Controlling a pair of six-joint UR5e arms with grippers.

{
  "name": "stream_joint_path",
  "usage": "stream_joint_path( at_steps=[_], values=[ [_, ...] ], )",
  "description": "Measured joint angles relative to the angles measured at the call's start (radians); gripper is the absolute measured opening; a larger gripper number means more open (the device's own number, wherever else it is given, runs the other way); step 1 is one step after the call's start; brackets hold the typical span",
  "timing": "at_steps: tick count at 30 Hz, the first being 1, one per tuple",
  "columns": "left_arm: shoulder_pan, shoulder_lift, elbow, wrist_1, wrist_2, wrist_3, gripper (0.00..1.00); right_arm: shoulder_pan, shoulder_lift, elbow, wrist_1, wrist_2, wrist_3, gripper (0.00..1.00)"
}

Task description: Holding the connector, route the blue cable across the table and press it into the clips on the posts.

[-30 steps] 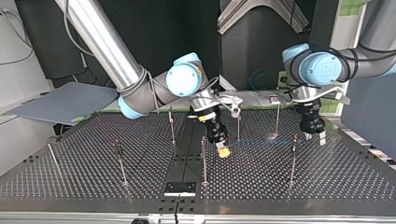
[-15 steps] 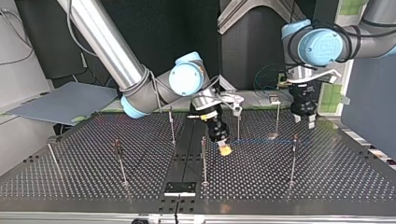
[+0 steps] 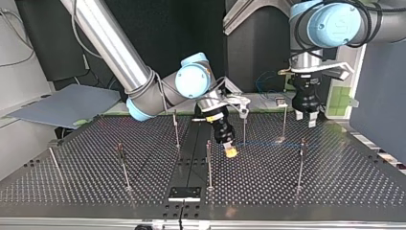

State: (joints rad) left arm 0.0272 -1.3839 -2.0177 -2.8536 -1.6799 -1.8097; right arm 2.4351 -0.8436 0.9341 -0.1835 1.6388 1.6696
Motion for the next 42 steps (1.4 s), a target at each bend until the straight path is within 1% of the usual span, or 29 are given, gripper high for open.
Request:
stream_joint_path(
  at_steps=[5, 7, 10, 15, 18, 22, 26, 35, 42],
  values=[
    [-0.023, 0.046, 0.000, 0.026, 0.020, 0.047, 0.98, 0.000, 0.000, 0.000, 0.001, 0.005, 0.001, 0.00],
    [-0.032, 0.053, 0.000, 0.040, 0.029, 0.063, 0.98, 0.000, 0.000, 0.000, 0.001, 0.007, 0.001, 0.00],
    [-0.046, 0.044, 0.001, 0.067, 0.037, 0.092, 0.98, 0.000, 0.000, 0.000, 0.001, 0.008, 0.001, 0.00],
    [-0.071, 0.004, 0.008, 0.106, 0.034, 0.138, 0.98, -0.001, 0.000, 0.000, 0.006, 0.009, 0.001, 0.00],
    [-0.086, -0.020, 0.015, 0.129, 0.023, 0.155, 0.98, -0.001, 0.000, 0.000, 0.006, 0.009, 0.001, 0.00],
    [-0.101, -0.056, 0.025, 0.164, 0.012, 0.158, 0.98, -0.002, 0.000, 0.000, 0.007, 0.010, 0.000, 0.00],
    [-0.114, -0.092, 0.046, 0.193, -0.013, 0.166, 0.98, -0.004, 0.001, 0.000, 0.007, 0.010, 0.000, 0.00],
    [-0.145, -0.162, 0.111, 0.212, -0.075, 0.194, 0.98, -0.006, 0.001, 0.000, 0.007, 0.010, 0.000, 0.00],
    [-0.153, -0.221, 0.166, 0.215, -0.126, 0.209, 0.98, -0.008, 0.001, 0.000, 0.007, 0.010, 0.000, 0.00]
  ],
)
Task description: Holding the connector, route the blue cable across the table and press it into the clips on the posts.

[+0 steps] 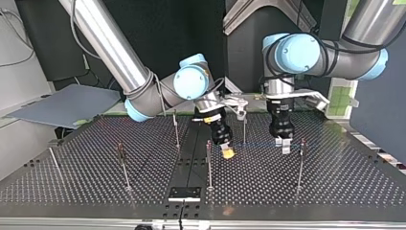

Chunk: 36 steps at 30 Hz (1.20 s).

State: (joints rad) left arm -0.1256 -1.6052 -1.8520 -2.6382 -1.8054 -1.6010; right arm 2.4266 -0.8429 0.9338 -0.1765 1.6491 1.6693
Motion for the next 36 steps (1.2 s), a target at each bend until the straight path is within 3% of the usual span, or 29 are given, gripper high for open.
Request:
stream_joint_path(
  at_steps=[13, 14, 15, 20, 21, 22, 24, 36],
  values=[
    [0.009, -0.102, 0.032, 0.011, -0.038, 0.017, 0.98, -0.003, 0.002, 0.000, 0.000, 0.000, 0.000, 0.00],
    [0.010, -0.104, 0.033, 0.011, -0.038, 0.018, 0.76, -0.003, 0.002, 0.000, 0.001, -0.001, 0.000, 0.00],
    [0.010, -0.106, 0.033, 0.011, -0.039, 0.018, 0.69, -0.003, 0.003, 0.000, 0.001, -0.001, 0.000, 0.00],
    [0.010, -0.108, 0.033, 0.012, -0.040, 0.013, 0.69, -0.005, 0.004, 0.000, 0.001, -0.001, -0.001, 0.00],
    [0.010, -0.108, 0.033, 0.012, -0.040, 0.013, 0.12, -0.005, 0.004, 0.000, 0.001, -0.001, -0.001, 0.00],
    [0.010, -0.108, 0.033, 0.012, -0.041, 0.012, 0.12, -0.005, 0.004, 0.000, 0.001, -0.001, -0.001, 0.00],
    [0.010, -0.108, 0.033, 0.012, -0.041, 0.007, 0.00, -0.005, 0.004, 0.000, 0.001, -0.001, -0.001, 0.00],
    [0.004, -0.108, 0.018, 0.002, -0.070, -0.028, 0.00, -0.005, 0.008, 0.009, 0.019, 0.000, -0.003, 0.00]
  ],
)
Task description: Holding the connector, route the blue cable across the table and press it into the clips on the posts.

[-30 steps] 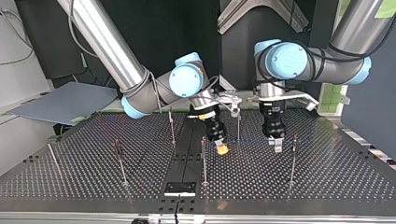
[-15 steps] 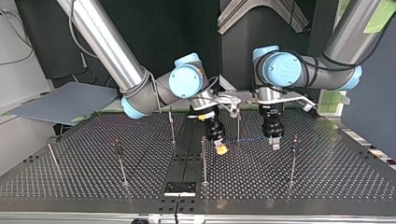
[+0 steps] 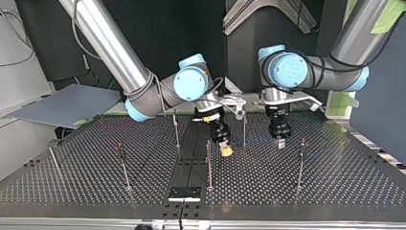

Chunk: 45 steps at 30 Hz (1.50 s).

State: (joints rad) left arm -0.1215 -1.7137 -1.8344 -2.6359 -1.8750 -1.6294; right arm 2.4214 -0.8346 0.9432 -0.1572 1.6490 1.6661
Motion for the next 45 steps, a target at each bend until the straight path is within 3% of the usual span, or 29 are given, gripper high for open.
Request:
stream_joint_path(
  at_steps=[10, 22, 35, 45],
  values=[
    [-0.005, 0.001, -0.074, 0.053, -0.012, -0.002, 0.00, -0.004, 0.002, 0.064, 0.005, 0.002, -0.005, 0.00],
    [-0.005, -0.005, -0.182, 0.118, -0.011, -0.007, 0.00, -0.023, 0.002, 0.164, 0.006, 0.002, -0.017, 0.00],
    [-0.021, -0.099, -0.283, 0.162, 0.010, 0.009, 0.00, -0.028, 0.002, 0.251, 0.004, -0.001, -0.044, 0.00],
    [-0.023, -0.177, -0.283, 0.228, 0.054, 0.000, 0.00, -0.028, 0.005, 0.277, -0.001, -0.009, -0.044, 0.00]
  ],
)
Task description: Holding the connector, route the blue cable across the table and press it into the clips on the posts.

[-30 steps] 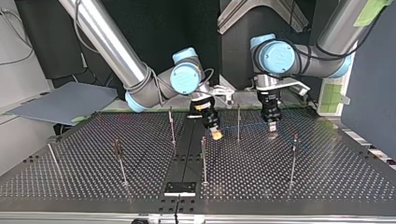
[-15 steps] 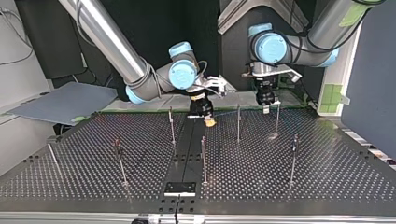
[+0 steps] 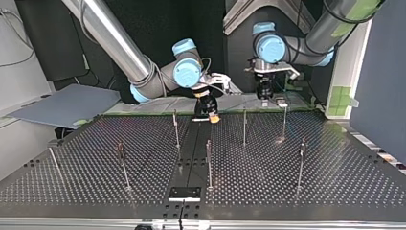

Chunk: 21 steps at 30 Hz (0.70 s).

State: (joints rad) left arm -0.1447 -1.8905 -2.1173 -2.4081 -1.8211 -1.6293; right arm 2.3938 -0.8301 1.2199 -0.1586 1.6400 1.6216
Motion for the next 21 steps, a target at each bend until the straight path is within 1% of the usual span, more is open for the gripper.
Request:
stream_joint_path(
  at_steps=[5, 10, 16, 21],
  values=[
    [-0.001, -0.007, 0.019, 0.008, 0.025, -0.010, 0.00, 0.000, 0.020, 0.004, -0.001, -0.007, -0.001, 0.00],
    [0.005, -0.008, 0.032, 0.010, 0.031, -0.017, 0.00, -0.003, 0.043, 0.005, -0.005, -0.007, 0.001, 0.00],
    [0.014, -0.011, 0.035, 0.013, 0.037, -0.026, 0.00, -0.010, 0.048, 0.004, -0.029, -0.008, 0.004, 0.00],
    [0.019, -0.043, 0.060, 0.016, 0.050, -0.032, 0.00, -0.020, 0.048, 0.004, -0.046, -0.009, 0.006, 0.00]
  ],
)
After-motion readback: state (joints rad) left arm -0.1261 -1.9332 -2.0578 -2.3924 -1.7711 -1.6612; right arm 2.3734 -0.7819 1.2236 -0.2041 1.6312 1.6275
